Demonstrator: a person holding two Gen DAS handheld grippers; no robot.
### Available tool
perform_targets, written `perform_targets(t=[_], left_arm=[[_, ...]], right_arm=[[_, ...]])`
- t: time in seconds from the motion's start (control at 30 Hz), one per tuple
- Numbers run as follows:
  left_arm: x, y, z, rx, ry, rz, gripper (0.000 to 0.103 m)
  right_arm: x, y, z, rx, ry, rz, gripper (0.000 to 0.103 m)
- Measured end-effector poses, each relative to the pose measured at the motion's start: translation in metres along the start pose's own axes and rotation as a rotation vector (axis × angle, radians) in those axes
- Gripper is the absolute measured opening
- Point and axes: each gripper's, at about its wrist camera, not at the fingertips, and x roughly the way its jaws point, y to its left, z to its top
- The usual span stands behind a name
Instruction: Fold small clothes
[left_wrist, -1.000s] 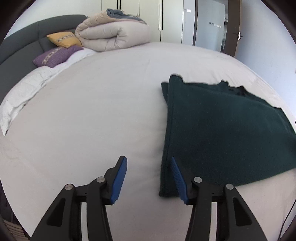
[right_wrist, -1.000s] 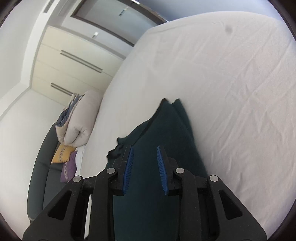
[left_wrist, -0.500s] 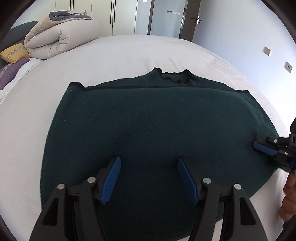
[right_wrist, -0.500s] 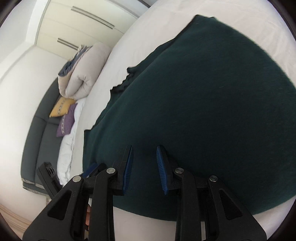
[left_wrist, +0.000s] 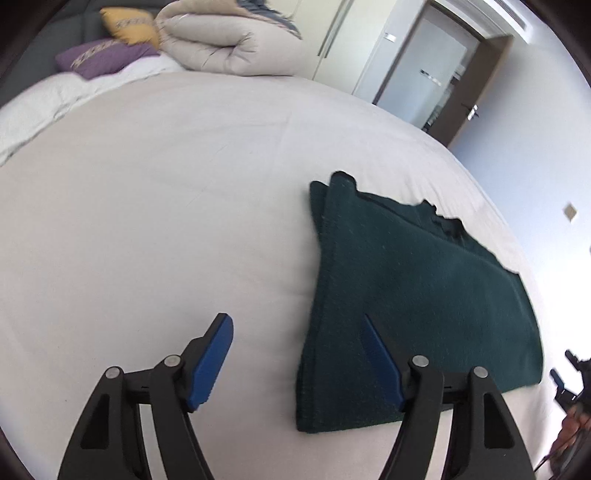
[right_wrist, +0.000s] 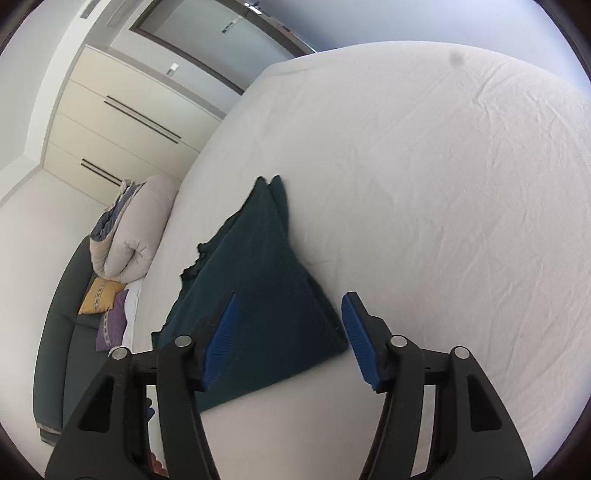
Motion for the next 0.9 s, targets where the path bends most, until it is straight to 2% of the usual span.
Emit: perform_targets(t=[0.07,0.13,0.33,0.47,0.5,0.57,0.63,0.7,0.73,0.83,0.9], left_arm=[[0.004,0.015,0.005,-0.100,0.051,-0.078,0.076],[0.016,0.017,0.008,-0.148,0.111,-0.153,0.076],[0.060,0.000,0.016,-0.174,0.287,-0.294,0.076],[0.075,0.004,0.025,-0.273,0.341,-0.371,0.075],[0.078,0.005,0.027,-0.295,0.356,-0.389,0.072],[0.084,0.006,0.027,-0.316,0.392,-0.416,0.055],[0.086,0.006,0.025,-0.312,0.406,-0.428,0.048],[0.087,0.009,0.021,-0.327,0.424,-0.468,0.035],[0.088,0.011,0.019,-0.346,0.437,-0.491,0.025],[0.086,0.016,0.017,-0.356,0.426,-0.516,0.015],[0.082,0.016,0.019,-0.339,0.410,-0.521,0.014]], right_arm=[[-0.008,0.014,-0.006,-0.036,0.019,0.043,0.058],[-0.025,0.030,-0.013,-0.074,0.050,0.086,0.058],[0.009,0.085,-0.026,-0.134,0.151,0.173,0.058],[0.029,0.116,-0.031,-0.164,0.212,0.213,0.058],[0.037,0.124,-0.032,-0.173,0.233,0.223,0.058],[0.045,0.137,-0.035,-0.190,0.273,0.238,0.058],[0.063,0.151,-0.037,-0.208,0.308,0.234,0.058],[0.083,0.162,-0.039,-0.214,0.352,0.250,0.058],[0.098,0.168,-0.040,-0.212,0.375,0.254,0.058],[0.136,0.186,-0.047,-0.222,0.439,0.254,0.058],[0.162,0.194,-0.052,-0.228,0.470,0.237,0.058]])
